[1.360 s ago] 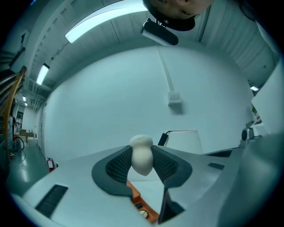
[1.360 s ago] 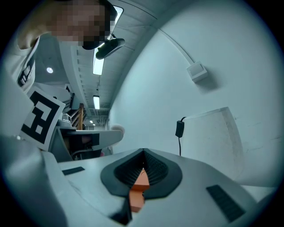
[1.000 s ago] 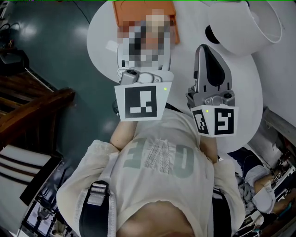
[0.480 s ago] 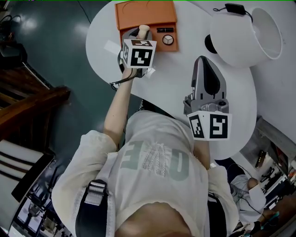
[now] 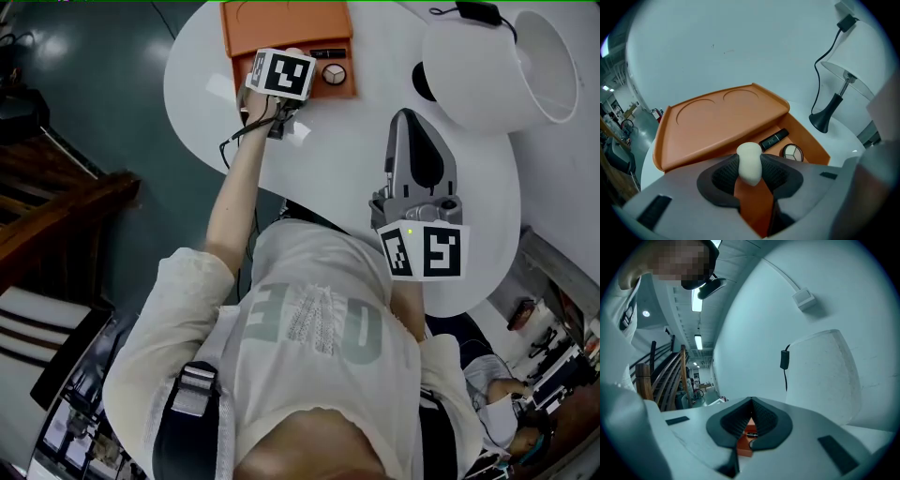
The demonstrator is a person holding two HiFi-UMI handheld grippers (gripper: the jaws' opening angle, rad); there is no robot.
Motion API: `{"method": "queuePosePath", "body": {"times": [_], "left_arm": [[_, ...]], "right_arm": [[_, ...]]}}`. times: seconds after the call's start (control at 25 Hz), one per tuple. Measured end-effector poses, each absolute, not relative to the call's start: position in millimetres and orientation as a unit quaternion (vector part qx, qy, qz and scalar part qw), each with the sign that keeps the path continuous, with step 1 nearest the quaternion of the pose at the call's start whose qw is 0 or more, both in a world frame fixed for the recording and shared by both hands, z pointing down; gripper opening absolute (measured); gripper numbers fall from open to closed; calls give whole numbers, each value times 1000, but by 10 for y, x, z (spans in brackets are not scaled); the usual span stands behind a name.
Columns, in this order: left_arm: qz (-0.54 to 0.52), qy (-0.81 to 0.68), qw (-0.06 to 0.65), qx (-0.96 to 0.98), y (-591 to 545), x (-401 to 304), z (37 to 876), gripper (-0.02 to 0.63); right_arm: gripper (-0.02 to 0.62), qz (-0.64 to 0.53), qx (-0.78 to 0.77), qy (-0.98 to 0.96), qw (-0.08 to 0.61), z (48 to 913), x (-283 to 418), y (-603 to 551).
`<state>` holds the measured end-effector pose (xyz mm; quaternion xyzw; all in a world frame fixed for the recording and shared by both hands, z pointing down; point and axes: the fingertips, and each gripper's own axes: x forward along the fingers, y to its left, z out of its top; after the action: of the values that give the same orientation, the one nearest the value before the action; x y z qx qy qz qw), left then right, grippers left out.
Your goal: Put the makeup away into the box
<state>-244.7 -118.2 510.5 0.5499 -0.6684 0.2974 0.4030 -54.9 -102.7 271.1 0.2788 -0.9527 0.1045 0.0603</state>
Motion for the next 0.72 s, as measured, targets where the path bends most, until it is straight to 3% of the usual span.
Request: {"method": "queuePosePath", "body": {"times": [0.44, 0.72], "left_arm": [[289, -665, 421, 546, -1176, -2444, 5215, 175], [256, -694, 391, 548, -1126, -2425, 4862, 190]], "right_arm": [[5, 109, 281, -952, 60, 2737, -537, -1052], [5, 87, 277, -956, 48, 2616, -573, -1025]]}}
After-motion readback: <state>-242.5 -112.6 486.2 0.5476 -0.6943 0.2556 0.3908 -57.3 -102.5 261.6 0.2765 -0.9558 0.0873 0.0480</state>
